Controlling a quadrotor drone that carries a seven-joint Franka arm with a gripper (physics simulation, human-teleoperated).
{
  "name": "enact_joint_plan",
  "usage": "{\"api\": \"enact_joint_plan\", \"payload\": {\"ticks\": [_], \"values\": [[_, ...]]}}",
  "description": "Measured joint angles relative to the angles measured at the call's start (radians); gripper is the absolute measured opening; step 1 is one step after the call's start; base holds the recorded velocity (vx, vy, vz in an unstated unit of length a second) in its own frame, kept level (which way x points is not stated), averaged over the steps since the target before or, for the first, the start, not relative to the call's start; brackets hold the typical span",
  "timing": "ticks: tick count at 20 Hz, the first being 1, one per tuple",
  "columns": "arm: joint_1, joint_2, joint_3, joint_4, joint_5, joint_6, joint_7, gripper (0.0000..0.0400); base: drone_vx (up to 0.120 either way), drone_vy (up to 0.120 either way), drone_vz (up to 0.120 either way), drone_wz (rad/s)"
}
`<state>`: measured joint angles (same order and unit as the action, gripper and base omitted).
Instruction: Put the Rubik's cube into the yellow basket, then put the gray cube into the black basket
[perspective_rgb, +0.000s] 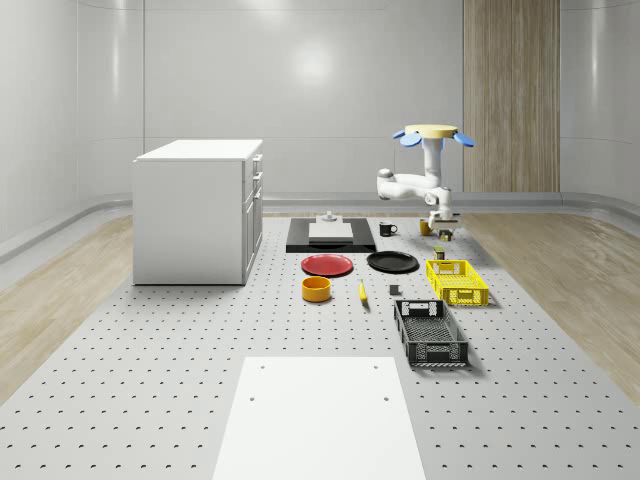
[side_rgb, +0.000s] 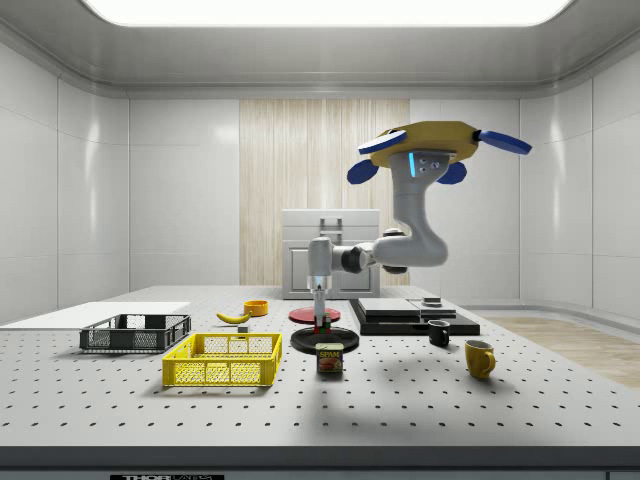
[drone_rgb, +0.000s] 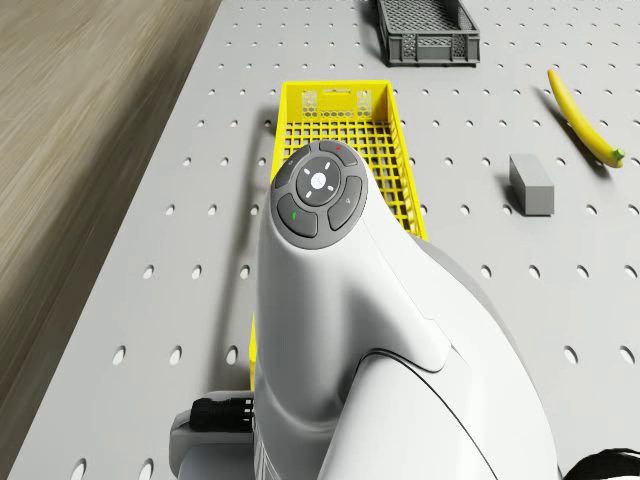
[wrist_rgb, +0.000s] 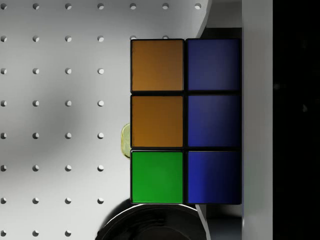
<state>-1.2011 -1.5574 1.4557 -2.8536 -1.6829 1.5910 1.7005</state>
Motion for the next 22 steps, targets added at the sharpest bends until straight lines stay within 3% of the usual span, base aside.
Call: {"api": "enact_joint_plan", "payload": {"ticks": [5,22], "values": [[-0.001,-0.006,0.001,0.0,0.002,0.005,0.001,0.0325,0.12,-0.048,0.0,0.0],[-0.002,-0.021,0.002,0.0,0.008,0.019,0.002,0.0325,0.12,0.0,0.0,0.0]]}}
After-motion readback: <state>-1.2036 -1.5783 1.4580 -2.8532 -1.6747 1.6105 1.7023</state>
